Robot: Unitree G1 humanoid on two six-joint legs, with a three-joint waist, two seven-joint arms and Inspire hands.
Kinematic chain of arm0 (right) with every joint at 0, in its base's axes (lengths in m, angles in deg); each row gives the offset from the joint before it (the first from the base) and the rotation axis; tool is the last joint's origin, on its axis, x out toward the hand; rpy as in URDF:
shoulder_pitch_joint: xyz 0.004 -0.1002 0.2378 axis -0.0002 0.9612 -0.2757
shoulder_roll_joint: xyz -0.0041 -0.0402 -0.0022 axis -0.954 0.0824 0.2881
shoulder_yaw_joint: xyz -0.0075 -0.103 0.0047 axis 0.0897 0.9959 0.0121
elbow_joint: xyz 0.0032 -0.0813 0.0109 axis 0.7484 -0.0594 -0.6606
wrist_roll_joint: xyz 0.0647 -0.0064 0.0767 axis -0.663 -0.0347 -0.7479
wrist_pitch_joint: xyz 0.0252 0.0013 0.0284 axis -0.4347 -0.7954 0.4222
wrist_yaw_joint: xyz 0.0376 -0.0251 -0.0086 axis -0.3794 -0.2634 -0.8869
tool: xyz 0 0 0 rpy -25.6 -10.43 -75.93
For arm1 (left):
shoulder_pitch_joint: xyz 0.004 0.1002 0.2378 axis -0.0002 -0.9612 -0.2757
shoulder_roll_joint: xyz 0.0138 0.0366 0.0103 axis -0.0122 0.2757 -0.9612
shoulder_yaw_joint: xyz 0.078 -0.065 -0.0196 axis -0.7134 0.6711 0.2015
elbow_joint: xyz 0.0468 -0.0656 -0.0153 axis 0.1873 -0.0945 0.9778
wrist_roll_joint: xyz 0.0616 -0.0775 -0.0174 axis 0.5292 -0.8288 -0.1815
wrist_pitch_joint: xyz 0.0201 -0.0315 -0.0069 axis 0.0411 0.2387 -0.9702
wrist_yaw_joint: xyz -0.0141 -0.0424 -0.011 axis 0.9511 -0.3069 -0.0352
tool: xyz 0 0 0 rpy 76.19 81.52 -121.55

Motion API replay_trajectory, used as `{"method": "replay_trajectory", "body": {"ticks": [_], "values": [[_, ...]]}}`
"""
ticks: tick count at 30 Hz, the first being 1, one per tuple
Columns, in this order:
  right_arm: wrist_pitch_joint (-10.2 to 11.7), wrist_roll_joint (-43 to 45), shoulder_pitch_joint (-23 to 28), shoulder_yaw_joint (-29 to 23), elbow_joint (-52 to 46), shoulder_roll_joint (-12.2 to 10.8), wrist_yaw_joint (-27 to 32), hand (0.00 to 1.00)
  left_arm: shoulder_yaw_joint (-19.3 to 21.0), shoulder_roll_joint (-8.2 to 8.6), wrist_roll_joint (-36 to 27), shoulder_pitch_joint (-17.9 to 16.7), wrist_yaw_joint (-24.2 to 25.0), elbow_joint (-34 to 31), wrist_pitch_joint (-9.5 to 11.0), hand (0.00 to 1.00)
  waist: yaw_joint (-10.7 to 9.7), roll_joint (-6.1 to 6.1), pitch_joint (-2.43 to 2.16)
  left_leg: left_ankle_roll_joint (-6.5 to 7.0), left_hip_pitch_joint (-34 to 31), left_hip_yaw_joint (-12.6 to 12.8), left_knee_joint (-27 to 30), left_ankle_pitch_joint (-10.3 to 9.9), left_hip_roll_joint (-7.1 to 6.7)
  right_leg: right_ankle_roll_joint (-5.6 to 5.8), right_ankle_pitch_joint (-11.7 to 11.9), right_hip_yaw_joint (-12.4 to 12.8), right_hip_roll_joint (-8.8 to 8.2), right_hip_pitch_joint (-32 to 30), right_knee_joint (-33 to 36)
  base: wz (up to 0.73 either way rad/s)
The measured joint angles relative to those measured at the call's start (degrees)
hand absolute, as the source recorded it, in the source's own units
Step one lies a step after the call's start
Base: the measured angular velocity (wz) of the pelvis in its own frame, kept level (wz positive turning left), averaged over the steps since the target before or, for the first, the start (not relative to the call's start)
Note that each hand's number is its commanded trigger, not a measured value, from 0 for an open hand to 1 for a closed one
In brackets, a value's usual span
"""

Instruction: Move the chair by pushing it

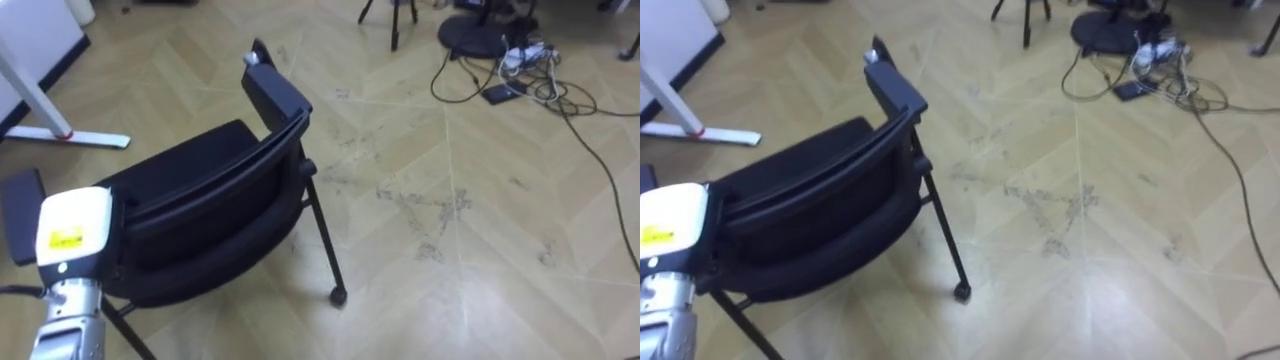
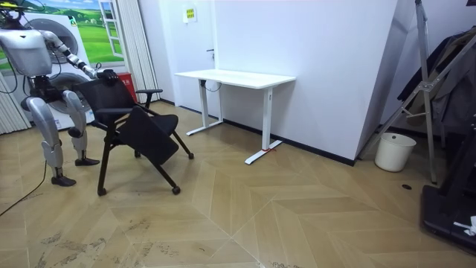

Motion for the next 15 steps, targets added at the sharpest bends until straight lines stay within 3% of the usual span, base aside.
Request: {"method": "replay_trajectory", "body": {"ticks": [1, 5, 7, 12, 14, 15], "values": [[0.18, 1.84, -0.78, 2.26, -3.27, 0.32, 0.56, 0.0, -0.27, 0.04, 0.34, 0.27, 0.03, -0.24, 0.07, 1.0, 1.21, 0.04, 0.03, -0.04, 0.08, 0.03, 0.0, -0.02, 0.16, -0.09, 0.18, 0.0, 0.18, 0.07, -0.17, 0.0], [0.16, 12.71, -3.48, 10.11, -10.7, 0.36, -0.35, 0.0, -1.15, 0.95, 0.49, 2.02, 1.07, -0.28, 0.17, 1.0, 2.9, 0.61, 0.39, -0.12, -0.17, 0.16, 0.01, -0.05, 0.46, -0.23, 0.93, -0.06, 0.44, 0.1, -1.16, -0.01], [0.14, 18.16, -4.24, 15.01, -13.7, 0.38, -3.04, 0.0, -1.19, 1.23, 1.63, 3.04, 2.31, -0.45, 1.11, 1.0, 4.73, 0.44, 0.53, -0.13, -0.07, 0.1, -0.08, -0.04, 0.49, -0.23, 0.93, -0.2, 0.45, 0.18, -1.04, 0.0], [0.03, 27.58, -5.04, 23.53, -18.91, 0.48, -9.03, 0.0, -1.49, 1.43, 2.75, 3.6, 4.37, -3.53, 1.14, 1.0, 7.71, -0.37, 1.0, -0.14, 0.04, 0.11, -0.5, -0.03, 0.45, -0.23, 0.93, -0.22, 0.46, 0.08, -1.21, 0.0], [0.06, 30.72, -5.08, 27.16, -21.47, 0.5, -11.8, 0.0, -2.33, 1.42, 2.78, 4.21, 4.49, -3.64, 1.06, 1.0, 8.19, -0.47, 0.95, -0.14, -0.09, 0.01, -0.5, -0.03, 0.46, -0.23, 0.93, -0.42, 0.44, 0.13, -1.41, 0.02], [0.08, 33.04, -5.32, 28.92, -22.18, 0.5, -13.67, 0.0, -2.76, 1.58, 3.13, 4.9, 5.13, -3.7, 1.09, 1.0, 9.34, -0.52, 0.92, -0.14, -0.14, -0.03, -0.52, -0.03, 0.46, -0.23, 0.94, -0.48, 0.44, 0.17, -1.53, 0.0]]}}
